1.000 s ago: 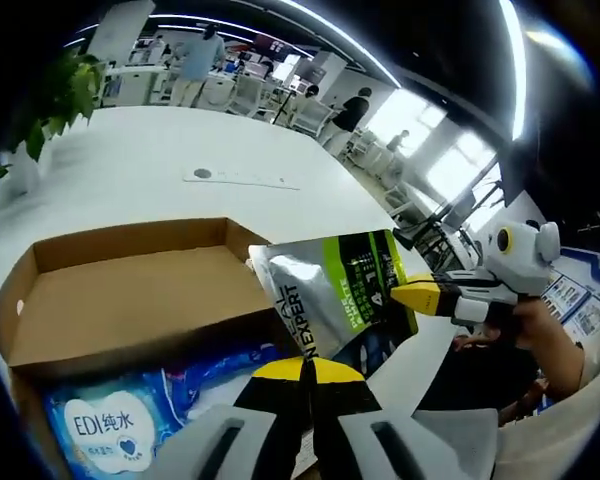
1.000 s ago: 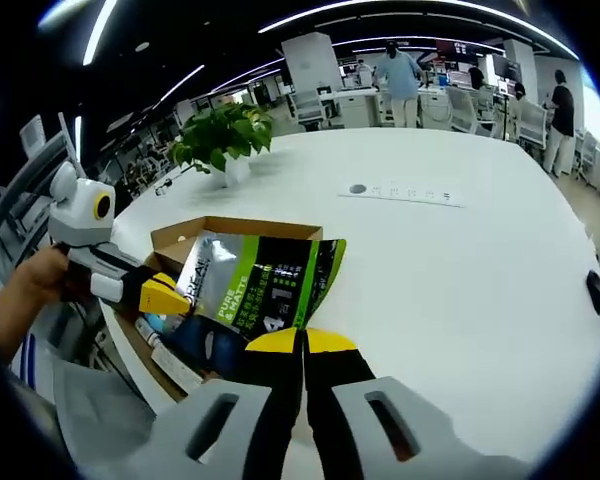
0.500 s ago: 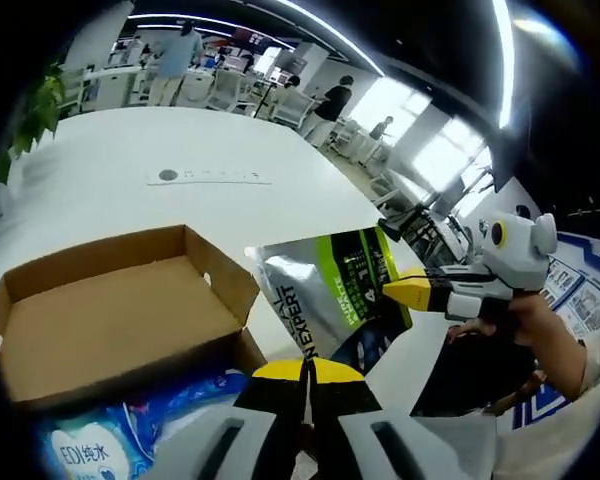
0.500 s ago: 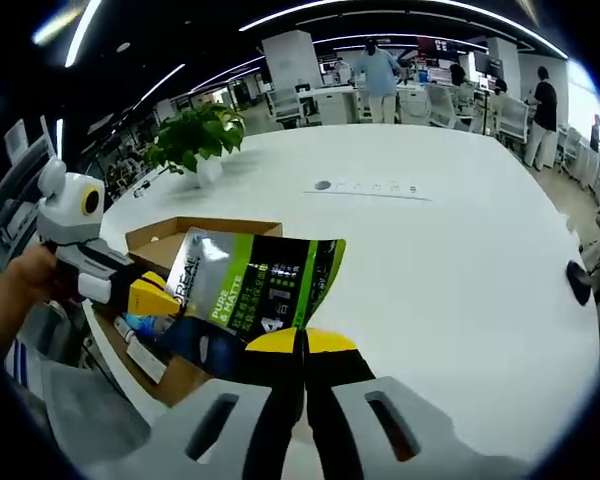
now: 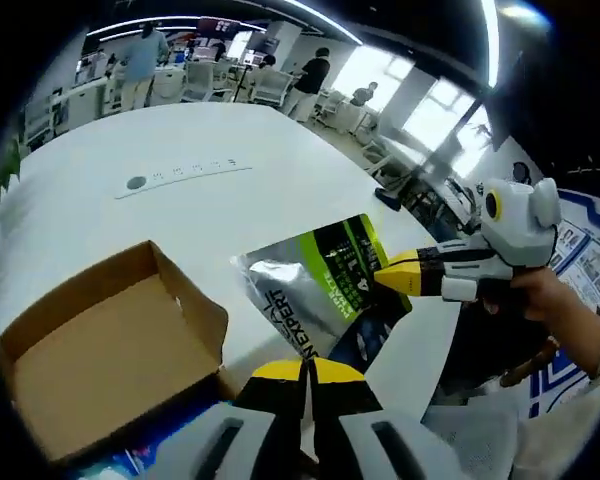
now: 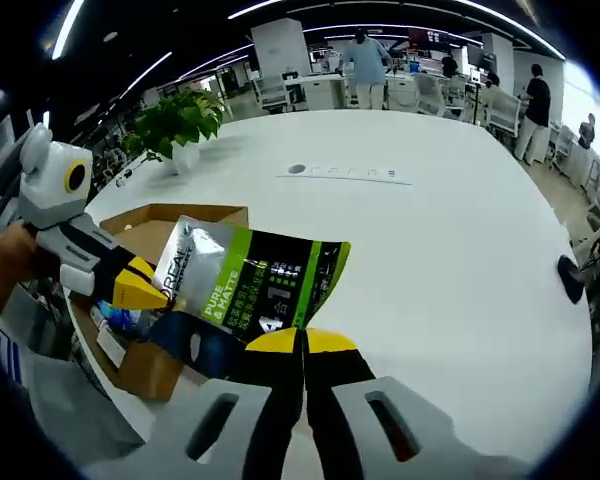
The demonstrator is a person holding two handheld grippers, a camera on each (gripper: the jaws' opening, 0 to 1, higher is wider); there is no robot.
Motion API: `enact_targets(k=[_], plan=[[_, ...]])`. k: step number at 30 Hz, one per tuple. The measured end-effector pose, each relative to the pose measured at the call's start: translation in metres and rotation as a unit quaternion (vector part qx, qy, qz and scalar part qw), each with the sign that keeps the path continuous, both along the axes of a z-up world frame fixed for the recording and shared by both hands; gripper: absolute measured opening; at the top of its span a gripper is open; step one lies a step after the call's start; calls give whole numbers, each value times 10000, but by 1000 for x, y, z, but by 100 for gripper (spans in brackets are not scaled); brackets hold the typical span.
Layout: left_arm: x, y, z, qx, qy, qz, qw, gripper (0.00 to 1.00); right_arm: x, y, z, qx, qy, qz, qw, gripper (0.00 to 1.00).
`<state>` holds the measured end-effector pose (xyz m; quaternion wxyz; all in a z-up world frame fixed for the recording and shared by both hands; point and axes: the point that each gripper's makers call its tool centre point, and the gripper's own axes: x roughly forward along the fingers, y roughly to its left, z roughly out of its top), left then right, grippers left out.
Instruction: Operate the shoe box by opening the lid, removing the specified soft item, and placing it in the target area until the item is outside and the box remains undamaged.
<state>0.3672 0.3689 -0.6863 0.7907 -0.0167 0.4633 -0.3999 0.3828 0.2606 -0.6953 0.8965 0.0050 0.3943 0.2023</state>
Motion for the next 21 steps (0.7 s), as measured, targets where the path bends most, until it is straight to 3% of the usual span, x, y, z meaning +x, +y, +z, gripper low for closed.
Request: enact_targets(k=[5, 14, 21], plan=[[2, -5, -14, 433, -25, -326, 9985, 0, 3, -3, -14, -126, 63, 87, 9999, 0], [10, -12, -37, 825, 97, -562, 9950, 0, 9, -9, -37, -244, 148, 161, 9995, 0], [9, -15, -53, 1340, 19, -919, 9867, 1, 14, -9, -53, -392, 169, 244, 9988, 0]])
